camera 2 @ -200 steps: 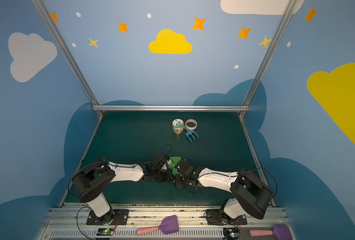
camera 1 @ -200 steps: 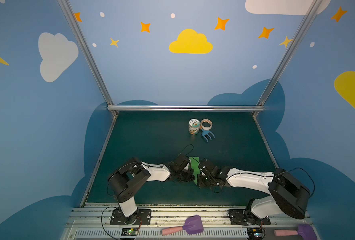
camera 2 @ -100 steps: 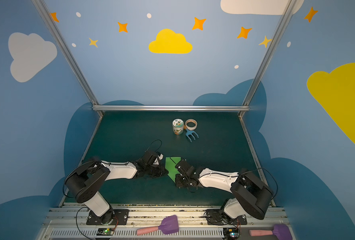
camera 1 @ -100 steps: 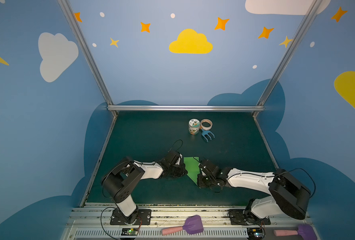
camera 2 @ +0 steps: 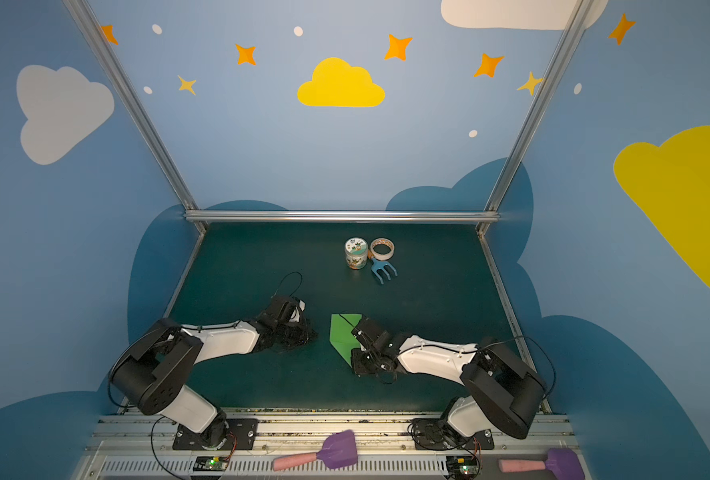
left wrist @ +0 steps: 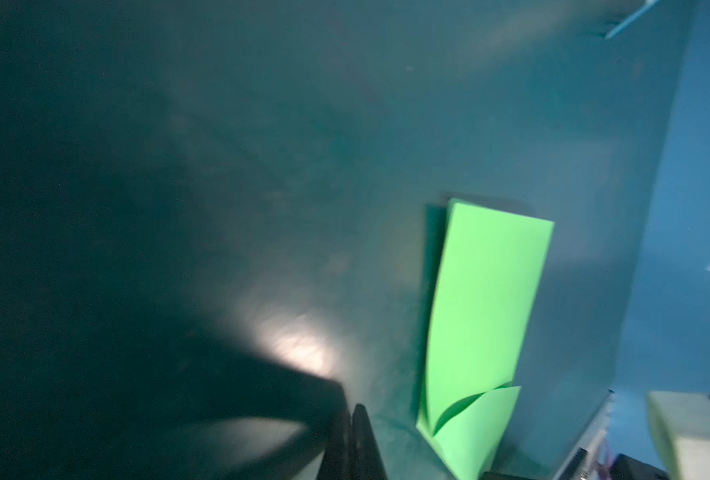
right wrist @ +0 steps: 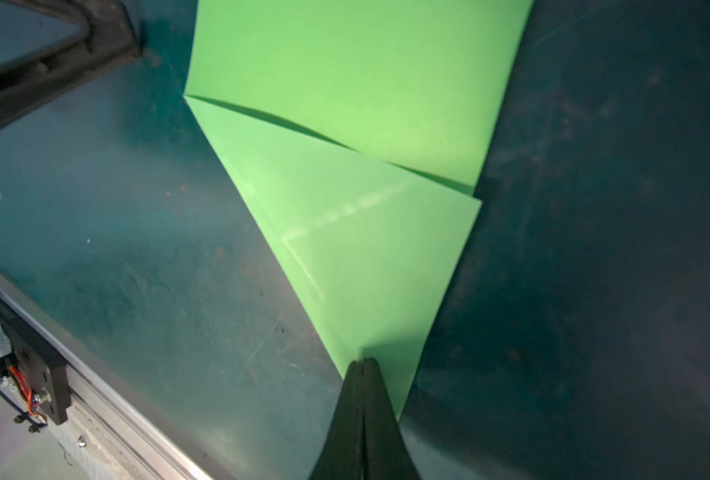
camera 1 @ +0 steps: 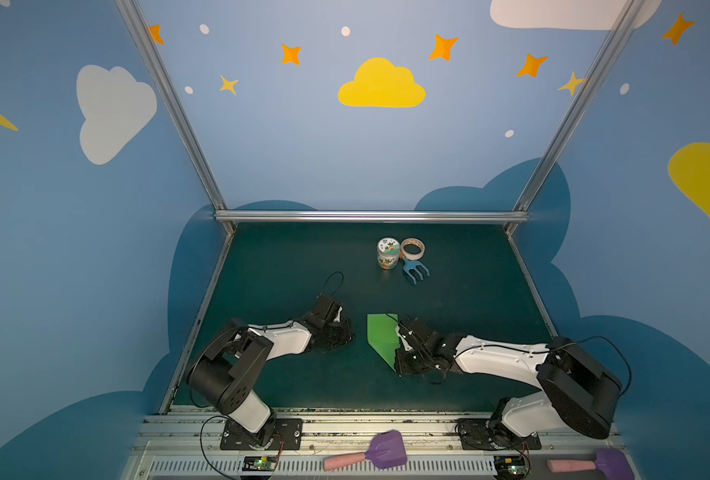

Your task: Fold a paper plane with a square sheet of paper (fold left side to right side)

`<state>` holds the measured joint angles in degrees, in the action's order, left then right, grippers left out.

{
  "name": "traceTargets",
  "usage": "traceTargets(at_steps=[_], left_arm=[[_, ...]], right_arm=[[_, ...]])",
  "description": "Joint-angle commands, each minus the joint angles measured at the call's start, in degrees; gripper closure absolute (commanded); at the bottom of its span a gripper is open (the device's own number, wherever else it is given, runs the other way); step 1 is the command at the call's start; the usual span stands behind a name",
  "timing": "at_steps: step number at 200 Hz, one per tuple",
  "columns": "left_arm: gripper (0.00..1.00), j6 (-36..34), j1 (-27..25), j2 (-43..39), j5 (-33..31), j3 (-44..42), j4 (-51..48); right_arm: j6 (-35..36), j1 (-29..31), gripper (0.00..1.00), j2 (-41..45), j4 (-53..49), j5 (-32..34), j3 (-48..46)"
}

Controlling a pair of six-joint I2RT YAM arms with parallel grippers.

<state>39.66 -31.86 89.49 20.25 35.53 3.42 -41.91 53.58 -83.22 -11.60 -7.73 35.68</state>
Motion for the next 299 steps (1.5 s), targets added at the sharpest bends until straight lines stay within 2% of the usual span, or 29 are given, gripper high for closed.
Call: traceTargets(at_steps=[1, 50, 96, 164, 197, 240, 299], left_arm=[[0.96, -1.7, -2.4, -2.4, -1.5, 2.5, -8.0], [0.96, 0.4, -10.3, 0.3, -0.2, 9.1, -7.3], [0.96, 0.9, -13.5, 6.8, 0.9, 12.1, -4.5], [0.96, 1.4, -13.9, 11.6, -0.8, 9.2, -2.5], [0.96, 2.6, -14.0, 12.0, -1.6, 8.0, -1.2], [0.96, 2.8, -14.2, 12.7, -1.6, 8.2, -1.0], [0.96, 2.5, -14.4, 12.8, -1.8, 8.3, -1.7]], right_arm=[[3.0, -0.3, 1.00, -2.3, -5.7, 0.6, -1.2], [2.7, -0.6, 1.00, -2.5, -5.7, 0.5, -1.2], [2.7, -0.7, 1.00, -2.8, -6.1, 0.5, -1.0], [2.9, -1.4, 1.00, 0.2, -8.9, -1.7, 2.6], [3.3, -1.7, 1.00, 2.0, -10.6, -2.8, 7.9], [4.2, -1.9, 1.00, -2.1, -10.8, -3.0, 11.9], [4.2, -2.1, 1.00, -7.5, -8.3, -3.2, 11.8]])
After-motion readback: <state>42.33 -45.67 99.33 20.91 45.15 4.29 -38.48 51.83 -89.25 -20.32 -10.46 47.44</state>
